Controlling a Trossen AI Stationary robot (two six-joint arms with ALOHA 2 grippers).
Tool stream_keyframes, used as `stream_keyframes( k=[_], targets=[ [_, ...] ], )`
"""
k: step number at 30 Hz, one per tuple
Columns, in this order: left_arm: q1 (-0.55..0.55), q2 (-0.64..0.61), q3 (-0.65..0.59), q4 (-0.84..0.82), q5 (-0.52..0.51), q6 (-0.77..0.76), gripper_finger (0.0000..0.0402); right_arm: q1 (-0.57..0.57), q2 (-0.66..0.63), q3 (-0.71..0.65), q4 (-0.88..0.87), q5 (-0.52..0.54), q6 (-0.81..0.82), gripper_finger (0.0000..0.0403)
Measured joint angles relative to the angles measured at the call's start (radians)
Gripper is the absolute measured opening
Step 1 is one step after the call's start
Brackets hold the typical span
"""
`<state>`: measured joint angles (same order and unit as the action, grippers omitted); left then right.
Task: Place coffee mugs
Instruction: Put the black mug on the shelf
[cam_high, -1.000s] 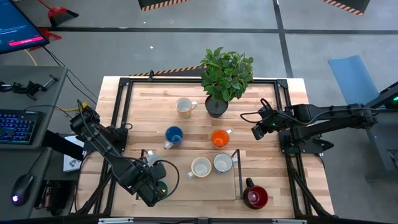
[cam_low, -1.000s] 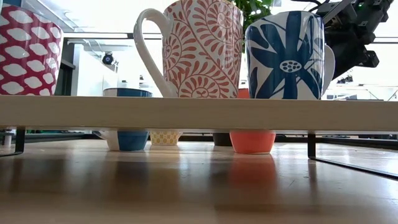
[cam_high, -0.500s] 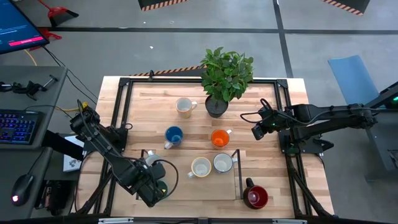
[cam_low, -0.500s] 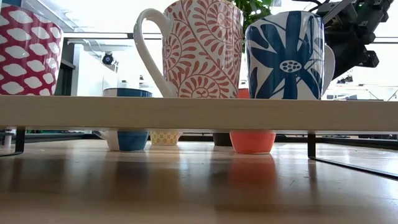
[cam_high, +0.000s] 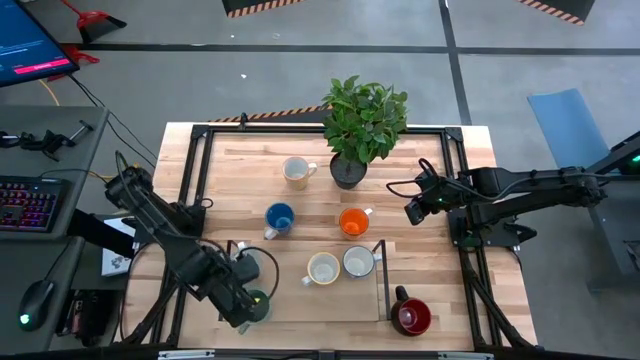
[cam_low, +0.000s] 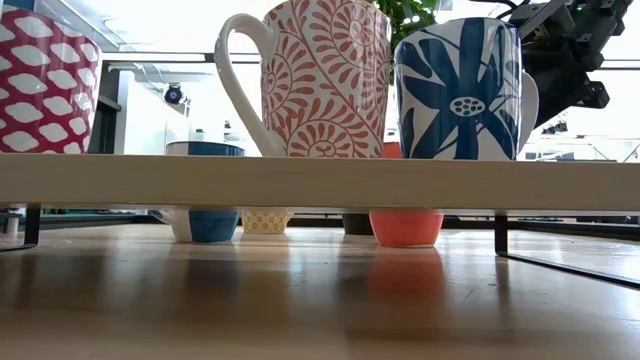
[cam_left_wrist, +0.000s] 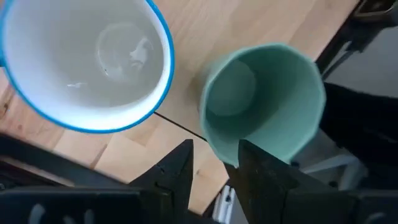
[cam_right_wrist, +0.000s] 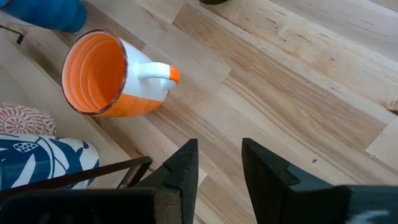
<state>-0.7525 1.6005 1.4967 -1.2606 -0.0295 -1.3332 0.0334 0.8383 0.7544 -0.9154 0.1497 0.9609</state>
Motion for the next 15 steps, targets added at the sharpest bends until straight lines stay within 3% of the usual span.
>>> stream_keyframes(
  k=[7,15],
  targets=[
    [0.035,-0.034,0.0,0.049,-0.119,0.014,0.0113,0.0,0.0,0.0,0.0,0.003,0.012,0.0103],
    [0.148,-0.031,0.0,0.092,-0.303,0.292,0.0113,0.0,0.0,0.0,0.0,-0.005,0.025,0.0103]
  ],
)
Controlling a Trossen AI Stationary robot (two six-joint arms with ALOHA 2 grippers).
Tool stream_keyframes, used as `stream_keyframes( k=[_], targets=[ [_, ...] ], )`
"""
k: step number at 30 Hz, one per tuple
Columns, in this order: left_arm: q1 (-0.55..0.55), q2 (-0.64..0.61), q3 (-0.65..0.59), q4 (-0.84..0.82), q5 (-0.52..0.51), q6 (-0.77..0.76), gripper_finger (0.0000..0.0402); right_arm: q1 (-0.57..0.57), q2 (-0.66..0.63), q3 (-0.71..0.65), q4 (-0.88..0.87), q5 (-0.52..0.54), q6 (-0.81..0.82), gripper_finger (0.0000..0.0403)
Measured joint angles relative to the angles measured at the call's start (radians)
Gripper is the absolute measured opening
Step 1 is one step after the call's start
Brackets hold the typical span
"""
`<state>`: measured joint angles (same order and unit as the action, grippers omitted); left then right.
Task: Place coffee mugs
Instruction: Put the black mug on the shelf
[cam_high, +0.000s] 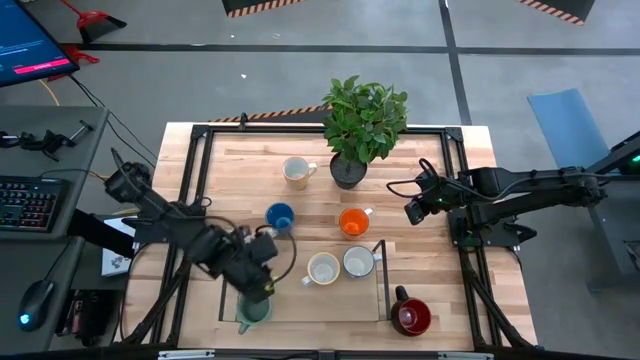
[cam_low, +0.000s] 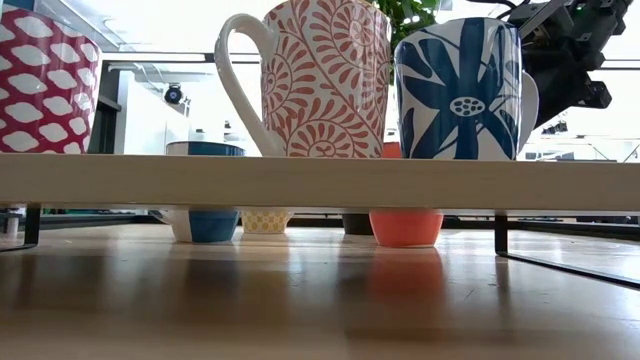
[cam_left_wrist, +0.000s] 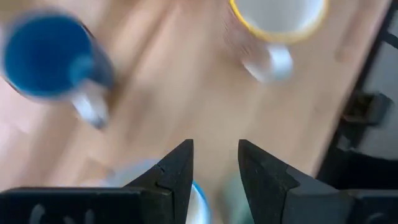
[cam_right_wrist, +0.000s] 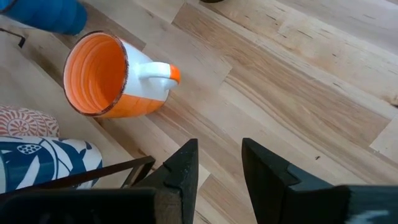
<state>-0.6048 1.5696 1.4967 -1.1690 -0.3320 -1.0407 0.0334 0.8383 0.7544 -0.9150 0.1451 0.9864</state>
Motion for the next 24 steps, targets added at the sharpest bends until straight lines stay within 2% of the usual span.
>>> stream_keyframes(
  k=[5,10,17,20,24],
  targets=[
    [0.088,0.0,0.0,0.0,-0.113,0.176,0.0113,0.0,0.0,0.0,0.0,0.0,-0.027,0.0103],
    [0.184,0.0,0.0,-0.001,-0.175,0.354,0.0113,0.0,0.0,0.0,0.0,0.0,-0.055,0.0103],
    [0.292,0.005,0.0,-0.006,-0.195,0.555,0.0113,0.0,0.0,0.0,0.0,0.012,-0.116,0.0103],
    [0.321,0.005,0.0,-0.044,-0.194,0.564,0.0113,0.0,0.0,0.0,-0.002,-0.07,-0.144,0.0103],
    [0.344,0.005,0.0,-0.133,-0.194,0.564,0.0113,0.0,0.0,0.0,-0.003,-0.281,-0.2,0.0103]
  ],
)
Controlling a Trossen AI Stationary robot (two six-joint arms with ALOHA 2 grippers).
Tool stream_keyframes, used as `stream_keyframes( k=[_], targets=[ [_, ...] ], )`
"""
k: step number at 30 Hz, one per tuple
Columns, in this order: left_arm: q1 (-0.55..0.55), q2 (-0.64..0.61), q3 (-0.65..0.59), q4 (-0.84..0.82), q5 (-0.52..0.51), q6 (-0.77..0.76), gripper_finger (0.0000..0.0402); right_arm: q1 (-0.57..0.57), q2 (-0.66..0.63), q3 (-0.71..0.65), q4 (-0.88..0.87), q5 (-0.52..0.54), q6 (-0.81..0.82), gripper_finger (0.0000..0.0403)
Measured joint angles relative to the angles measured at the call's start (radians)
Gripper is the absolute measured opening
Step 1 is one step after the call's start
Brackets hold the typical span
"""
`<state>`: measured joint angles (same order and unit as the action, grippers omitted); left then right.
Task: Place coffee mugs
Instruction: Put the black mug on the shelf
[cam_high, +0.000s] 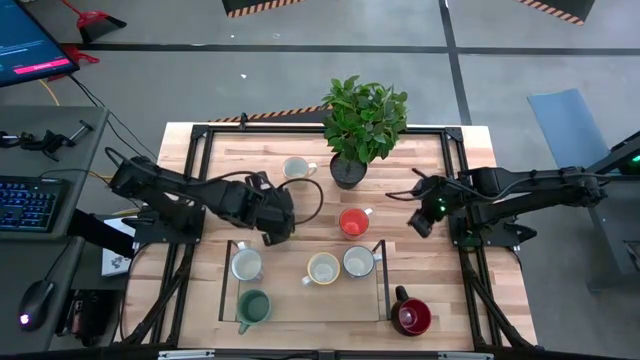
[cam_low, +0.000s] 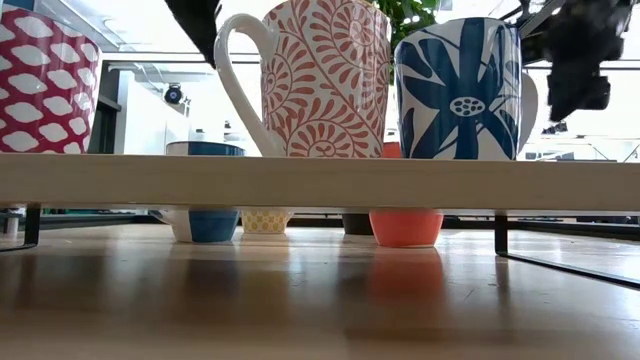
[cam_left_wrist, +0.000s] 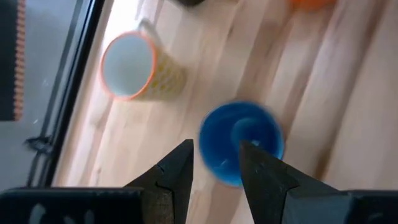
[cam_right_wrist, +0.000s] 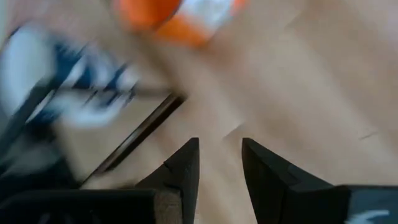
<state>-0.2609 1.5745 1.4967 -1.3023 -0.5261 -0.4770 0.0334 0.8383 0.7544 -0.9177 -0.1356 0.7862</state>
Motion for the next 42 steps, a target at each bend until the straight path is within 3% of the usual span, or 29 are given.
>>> stream_keyframes(
  k=[5,10,13,17,20,23,30,42],
  targets=[
    [0.013,0.0,0.0,-0.052,-0.001,-0.016,0.0113,0.038,0.0,0.0,0.032,-0.275,0.077,0.0103],
    [0.013,0.0,0.0,-0.067,-0.004,-0.016,0.0113,0.197,0.0,0.0,0.114,-0.367,0.246,0.0103],
    [0.013,0.0,0.0,-0.067,-0.004,-0.017,0.0113,0.328,0.0,0.0,0.199,-0.323,0.384,0.0103],
    [0.011,0.0,0.0,-0.067,-0.003,-0.019,0.0113,0.52,0.026,0.0,0.36,-0.147,0.533,0.0103],
    [0.011,0.0,0.0,-0.067,0.005,-0.03,0.0113,0.64,0.093,0.001,0.444,-0.027,0.609,0.0103],
    [0.011,0.0,0.0,-0.071,0.008,-0.06,0.0113,0.721,0.19,0.001,0.464,0.028,0.635,0.0103],
    [0.011,0.0,0.0,-0.103,0.007,-0.069,0.0113,0.775,0.425,0.083,0.315,0.062,0.612,0.0103],
    [0.008,0.0,0.0,-0.109,0.024,-0.099,0.0113,0.781,0.688,0.305,0.144,0.088,0.523,0.0103]
  ],
)
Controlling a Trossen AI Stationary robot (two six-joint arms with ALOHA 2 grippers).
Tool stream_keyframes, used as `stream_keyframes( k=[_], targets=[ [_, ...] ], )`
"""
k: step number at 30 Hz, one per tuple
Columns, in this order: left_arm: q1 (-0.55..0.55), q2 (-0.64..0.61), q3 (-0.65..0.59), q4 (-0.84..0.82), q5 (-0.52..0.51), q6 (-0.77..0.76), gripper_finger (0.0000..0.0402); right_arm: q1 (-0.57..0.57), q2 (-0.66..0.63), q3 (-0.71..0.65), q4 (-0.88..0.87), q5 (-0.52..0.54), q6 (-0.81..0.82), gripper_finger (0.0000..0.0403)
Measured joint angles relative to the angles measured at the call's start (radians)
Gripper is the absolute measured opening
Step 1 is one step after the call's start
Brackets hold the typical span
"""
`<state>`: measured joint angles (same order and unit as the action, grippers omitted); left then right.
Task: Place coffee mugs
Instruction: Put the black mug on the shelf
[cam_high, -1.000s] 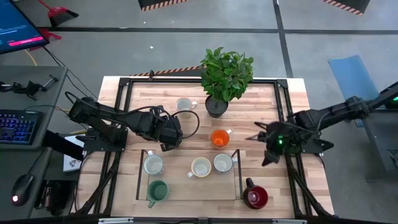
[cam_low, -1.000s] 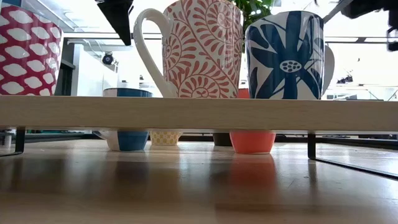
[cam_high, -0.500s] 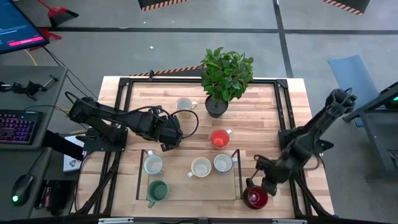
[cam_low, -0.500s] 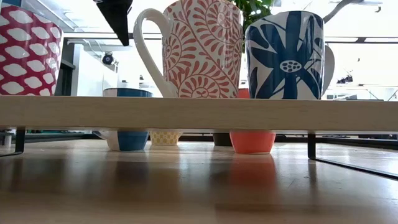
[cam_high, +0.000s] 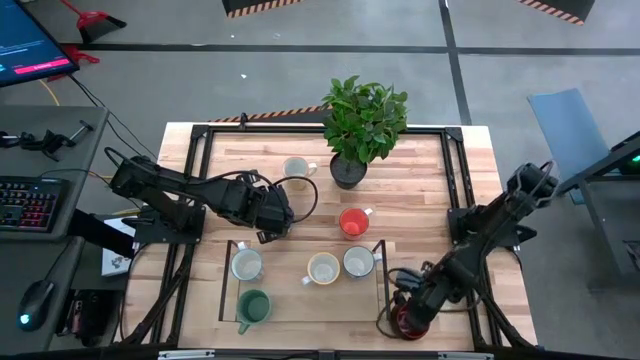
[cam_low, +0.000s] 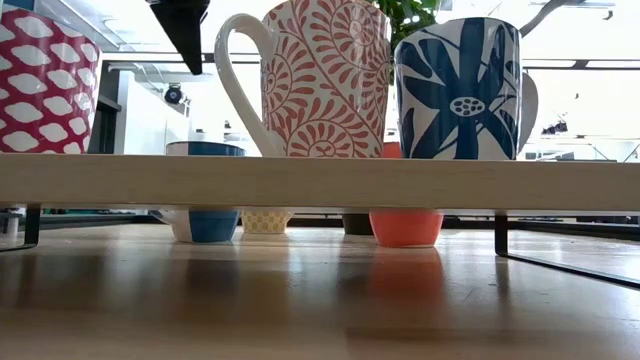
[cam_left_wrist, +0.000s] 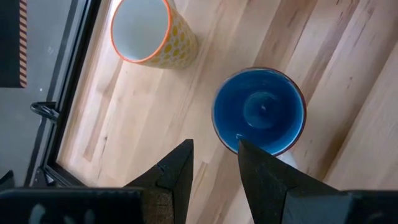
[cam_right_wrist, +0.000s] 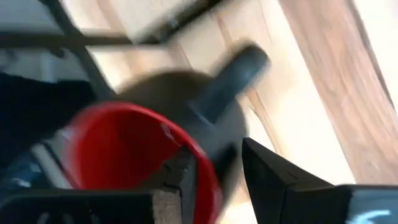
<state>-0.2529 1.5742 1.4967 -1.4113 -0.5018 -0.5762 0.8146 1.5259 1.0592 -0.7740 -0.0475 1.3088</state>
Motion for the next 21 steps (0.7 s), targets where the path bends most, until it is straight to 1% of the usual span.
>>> stream_keyframes(
  k=[7,14,16,17,19,21],
  targets=[
    [-0.036,-0.002,0.0,-0.003,-0.001,-0.026,0.0113,0.005,0.117,0.034,-0.02,-0.013,0.032,0.0103],
    [-0.091,-0.025,-0.002,-0.018,-0.005,-0.108,0.0113,0.006,0.138,0.034,-0.017,-0.016,0.105,0.0101],
    [-0.112,-0.04,-0.002,-0.025,-0.008,-0.13,0.0113,0.006,0.135,0.034,-0.021,-0.015,0.118,0.0086],
    [-0.122,-0.05,-0.002,-0.033,-0.009,-0.143,0.0113,0.007,0.135,0.034,-0.025,-0.014,0.124,0.0072],
    [-0.142,-0.075,-0.002,-0.047,-0.012,-0.184,0.0113,0.011,0.136,0.032,-0.039,-0.008,0.125,0.003],
    [-0.167,-0.101,-0.002,-0.066,-0.018,-0.239,0.0113,0.016,0.136,0.032,-0.047,0.008,0.124,0.001]
  ],
)
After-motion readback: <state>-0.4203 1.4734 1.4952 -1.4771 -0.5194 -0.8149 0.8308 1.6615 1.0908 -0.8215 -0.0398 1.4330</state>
